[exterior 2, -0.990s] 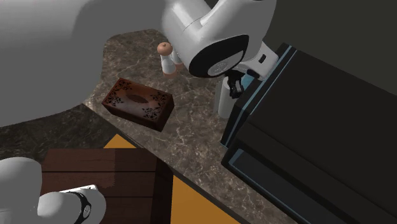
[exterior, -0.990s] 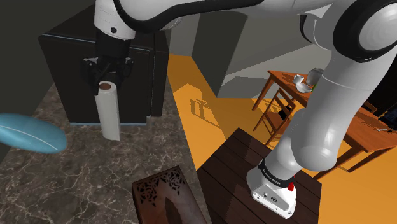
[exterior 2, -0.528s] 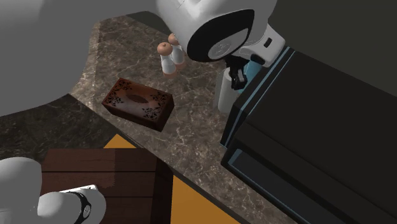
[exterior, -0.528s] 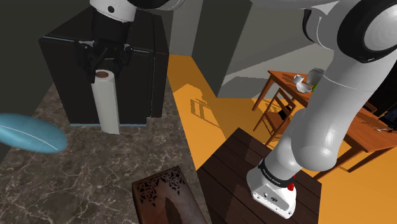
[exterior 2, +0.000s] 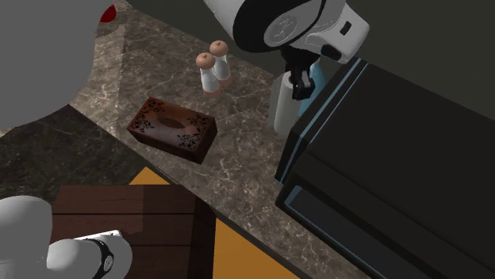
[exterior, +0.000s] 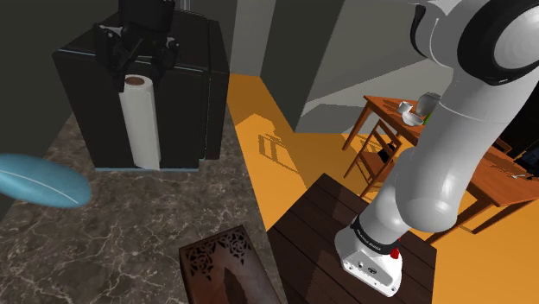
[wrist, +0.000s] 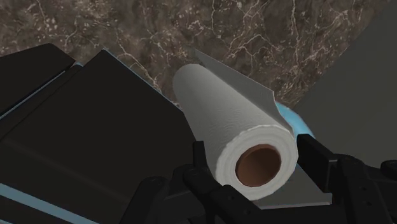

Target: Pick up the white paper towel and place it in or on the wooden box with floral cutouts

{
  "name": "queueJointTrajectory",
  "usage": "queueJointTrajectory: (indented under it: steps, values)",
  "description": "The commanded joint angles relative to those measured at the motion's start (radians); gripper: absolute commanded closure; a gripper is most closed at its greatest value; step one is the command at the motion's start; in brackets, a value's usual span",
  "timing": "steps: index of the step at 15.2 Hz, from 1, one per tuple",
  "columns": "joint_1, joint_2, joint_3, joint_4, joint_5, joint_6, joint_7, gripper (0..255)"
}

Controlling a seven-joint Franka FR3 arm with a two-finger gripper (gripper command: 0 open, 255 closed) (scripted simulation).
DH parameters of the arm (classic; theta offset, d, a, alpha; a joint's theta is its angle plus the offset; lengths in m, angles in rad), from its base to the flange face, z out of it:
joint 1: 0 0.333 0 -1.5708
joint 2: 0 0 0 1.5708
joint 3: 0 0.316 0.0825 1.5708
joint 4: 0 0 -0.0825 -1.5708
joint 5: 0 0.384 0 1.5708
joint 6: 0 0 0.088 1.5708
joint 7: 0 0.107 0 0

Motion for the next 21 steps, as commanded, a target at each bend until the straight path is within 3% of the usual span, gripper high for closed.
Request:
queueJointTrajectory:
  steps: [1,3,12,21]
  values:
    - [0.000,0.000,0.000,0.026,-0.001,-0.027,0.002,255]
    - [0.001,0.002,0.000,0.048,-0.002,-0.046,0.005,255]
    - [0.034,-0.290,0.040,-0.219,0.095,-0.042,0.069,255]
    - [0.102,-0.534,0.082,-0.369,0.182,-0.104,0.164,255]
